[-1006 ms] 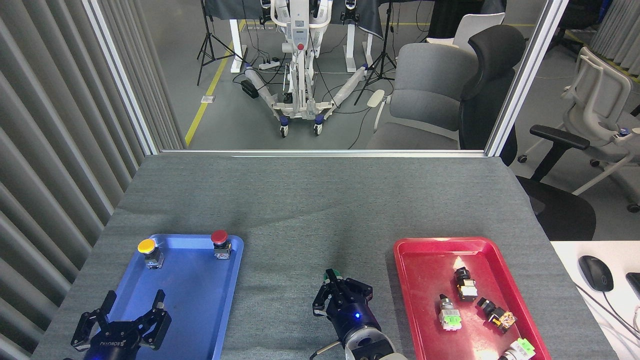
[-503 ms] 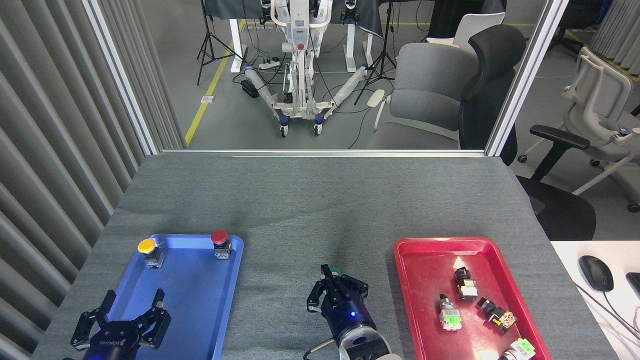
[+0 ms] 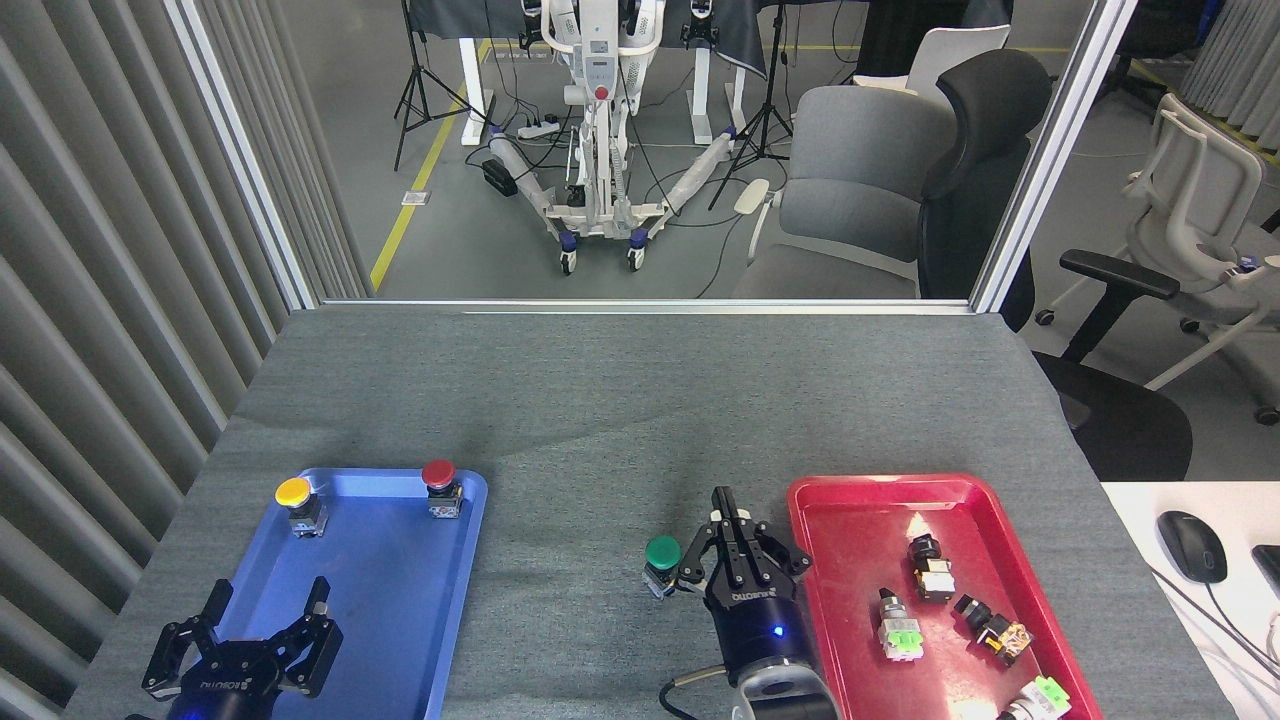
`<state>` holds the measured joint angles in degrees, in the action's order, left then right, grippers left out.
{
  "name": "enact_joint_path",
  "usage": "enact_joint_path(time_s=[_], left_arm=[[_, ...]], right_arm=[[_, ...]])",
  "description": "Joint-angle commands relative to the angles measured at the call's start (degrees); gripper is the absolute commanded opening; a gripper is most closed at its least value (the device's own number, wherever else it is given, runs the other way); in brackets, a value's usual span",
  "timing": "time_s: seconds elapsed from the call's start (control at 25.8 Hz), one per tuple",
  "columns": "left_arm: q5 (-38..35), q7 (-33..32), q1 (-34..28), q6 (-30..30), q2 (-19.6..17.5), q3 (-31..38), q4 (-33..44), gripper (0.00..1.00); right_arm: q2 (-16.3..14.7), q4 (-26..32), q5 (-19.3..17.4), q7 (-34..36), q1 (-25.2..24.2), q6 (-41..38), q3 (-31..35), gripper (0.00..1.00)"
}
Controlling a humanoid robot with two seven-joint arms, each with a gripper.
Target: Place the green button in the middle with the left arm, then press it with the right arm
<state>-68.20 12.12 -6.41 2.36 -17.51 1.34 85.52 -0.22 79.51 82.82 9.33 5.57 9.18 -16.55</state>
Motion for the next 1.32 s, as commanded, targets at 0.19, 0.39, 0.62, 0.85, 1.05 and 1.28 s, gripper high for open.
enact_joint_path(time_s=[0.19, 0.39, 0.62, 0.85, 1.05, 1.28], left_arm=[[0.00, 0.10, 0.00, 0.02, 0.02, 0.06, 0.08, 0.99], [0.00, 0.10, 0.00, 0.02, 0.11, -0.03, 0.26, 0.99], [0.00, 0.10, 0.00, 0.02, 0.37, -0.11, -0.01, 0.99], [-0.09, 0.19, 0.00, 0.02, 0.55, -0.11, -0.09, 0.99], [0.00, 0.19, 0.00, 0.02, 0.55, -0.11, -0.09, 0.99], [-0.09, 0.19, 0.00, 0.02, 0.55, -0.11, -0.09, 0.99]], right_arm=[[-3.11, 5.75, 0.06, 2.27, -9.79, 0.31, 8.73, 1.00], [-5.40, 6.89, -0.12, 2.27, -11.46, -0.22, 9.96, 1.00], [-5.84, 7.94, -0.12, 2.36, -13.04, -0.22, 9.96, 1.00], [-6.37, 7.94, -0.12, 2.27, -13.65, -0.04, 9.70, 1.00], [-6.63, 7.94, -0.12, 2.27, -13.65, 0.04, 9.70, 1.00], [-6.63, 7.94, -0.12, 2.27, -13.57, 0.22, 9.87, 1.00]])
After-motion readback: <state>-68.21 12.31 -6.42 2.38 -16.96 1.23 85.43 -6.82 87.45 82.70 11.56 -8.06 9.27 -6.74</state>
